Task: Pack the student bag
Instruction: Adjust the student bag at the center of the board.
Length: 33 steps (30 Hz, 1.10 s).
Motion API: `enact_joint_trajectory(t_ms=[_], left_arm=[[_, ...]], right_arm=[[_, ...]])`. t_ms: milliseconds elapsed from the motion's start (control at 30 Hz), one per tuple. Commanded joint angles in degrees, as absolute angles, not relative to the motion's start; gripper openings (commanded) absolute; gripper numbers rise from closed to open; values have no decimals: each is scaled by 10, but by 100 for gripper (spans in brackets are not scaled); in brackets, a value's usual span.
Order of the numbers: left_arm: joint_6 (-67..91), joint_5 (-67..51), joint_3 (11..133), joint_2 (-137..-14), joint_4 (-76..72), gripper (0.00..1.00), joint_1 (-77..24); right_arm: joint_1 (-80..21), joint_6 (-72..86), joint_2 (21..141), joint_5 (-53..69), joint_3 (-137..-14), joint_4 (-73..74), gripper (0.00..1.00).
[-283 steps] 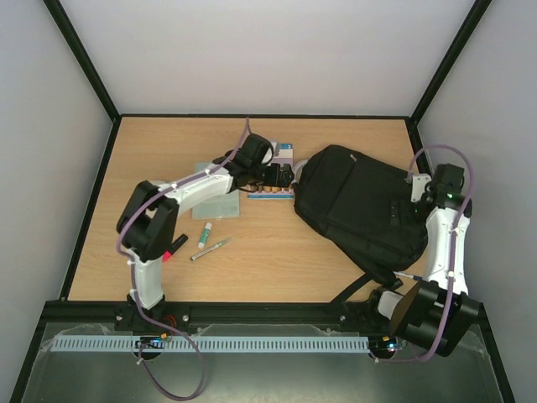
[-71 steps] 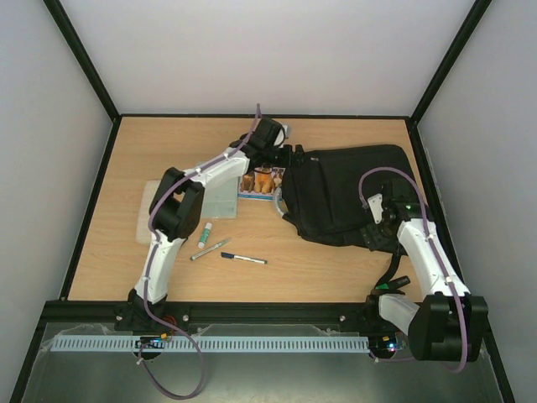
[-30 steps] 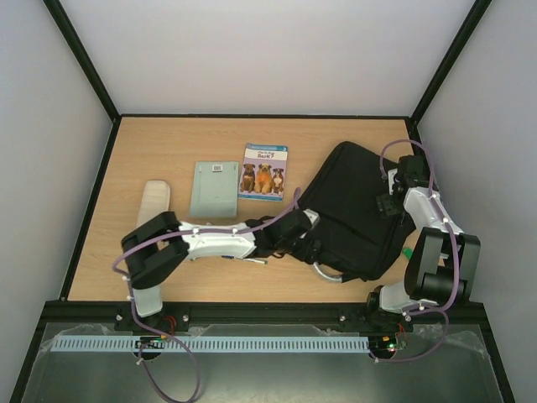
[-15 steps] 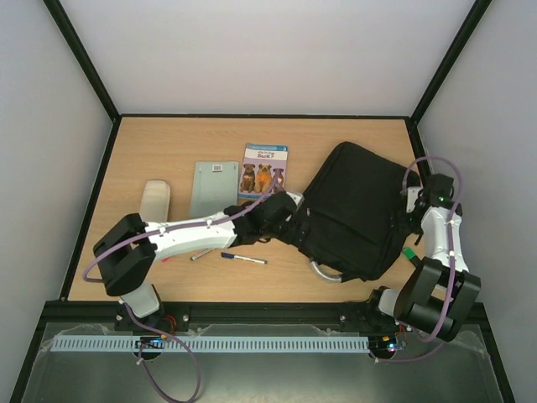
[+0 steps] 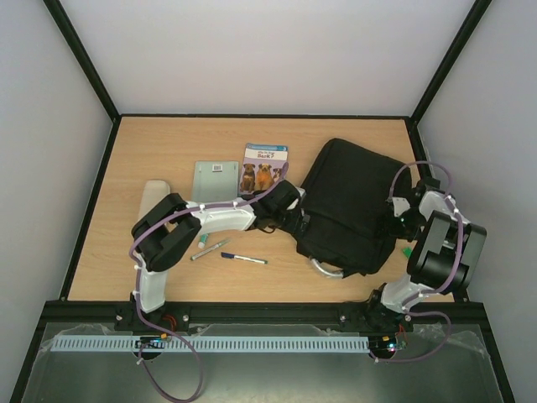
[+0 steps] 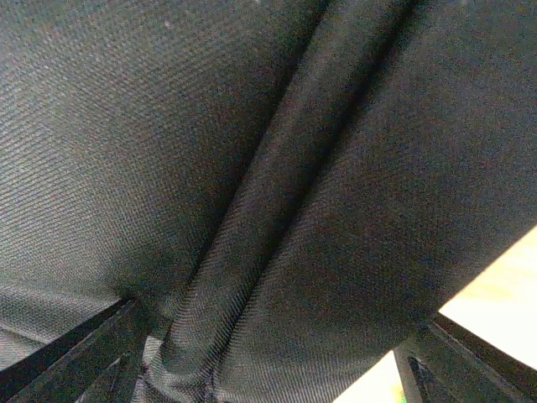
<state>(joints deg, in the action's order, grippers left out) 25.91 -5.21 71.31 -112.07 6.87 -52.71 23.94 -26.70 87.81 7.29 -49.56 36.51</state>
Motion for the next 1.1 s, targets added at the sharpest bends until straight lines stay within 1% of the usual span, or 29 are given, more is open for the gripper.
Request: enact_joint_trajectory(t_ms=[0, 233, 367, 467, 567, 800, 967, 1067], left_arm=[[258, -74, 730, -1130, 54, 99, -532], [260, -43, 785, -1161, 76, 98, -529], [258, -52, 820, -1186, 83, 98, -529], [260, -58, 830, -1192, 85, 97, -529], [268, -47, 820, -1180, 91, 97, -529], [274, -8, 737, -1080, 93, 99, -530], [272, 18, 683, -1001, 112, 99, -530], [275, 24, 637, -957, 99, 99, -531]], right_arm=[[213, -239, 957, 126, -536, 343, 80], [179, -192, 1065, 141, -637, 321, 77], [178, -189, 1076, 137, -665, 324, 76], [179, -198, 1036, 122, -654, 332, 78], [187, -212, 970, 97, -625, 337, 80], [239, -263, 816, 64, -546, 370, 86], [264, -324, 726, 10, -478, 400, 86], [295, -364, 700, -22, -447, 414, 82]])
